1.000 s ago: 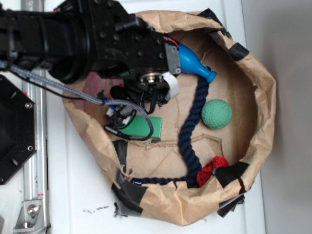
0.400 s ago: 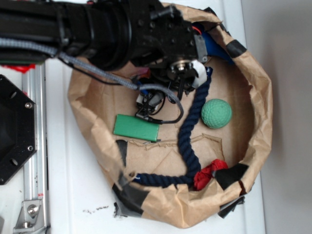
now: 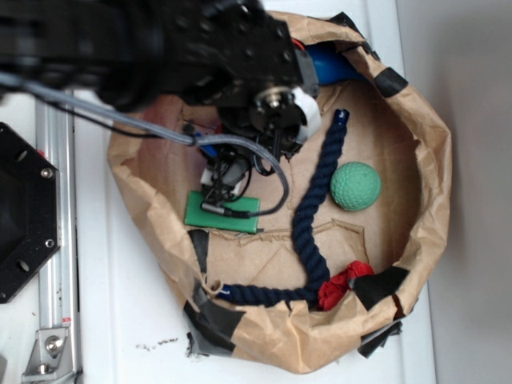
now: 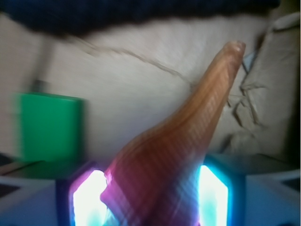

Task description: Grab the shell.

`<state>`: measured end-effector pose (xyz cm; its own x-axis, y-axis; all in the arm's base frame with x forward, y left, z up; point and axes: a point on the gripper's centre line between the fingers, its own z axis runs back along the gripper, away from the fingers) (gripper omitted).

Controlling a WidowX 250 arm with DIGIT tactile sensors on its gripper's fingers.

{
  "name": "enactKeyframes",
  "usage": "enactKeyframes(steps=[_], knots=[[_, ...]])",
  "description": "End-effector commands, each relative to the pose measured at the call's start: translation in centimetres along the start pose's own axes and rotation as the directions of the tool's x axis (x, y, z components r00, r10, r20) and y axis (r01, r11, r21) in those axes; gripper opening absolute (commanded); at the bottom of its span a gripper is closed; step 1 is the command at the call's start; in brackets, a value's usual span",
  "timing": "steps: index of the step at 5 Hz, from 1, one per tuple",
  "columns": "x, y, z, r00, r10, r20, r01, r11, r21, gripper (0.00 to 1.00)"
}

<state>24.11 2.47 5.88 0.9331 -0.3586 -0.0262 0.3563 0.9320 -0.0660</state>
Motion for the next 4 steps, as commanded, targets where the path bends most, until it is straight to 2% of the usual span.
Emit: enactKeyframes(steps=[1,3,4], knots=[[3.1,-2.1,9.4,0.968,0.203,0.148,-0.21,0.977,0.028,0.0],[3.8,-3.0,9.9,0.96,0.236,0.147,-0.243,0.969,0.031,0.0],[2.5,-3.3,10.3,0.958,0.242,0.154,-0.249,0.968,0.026,0.0]])
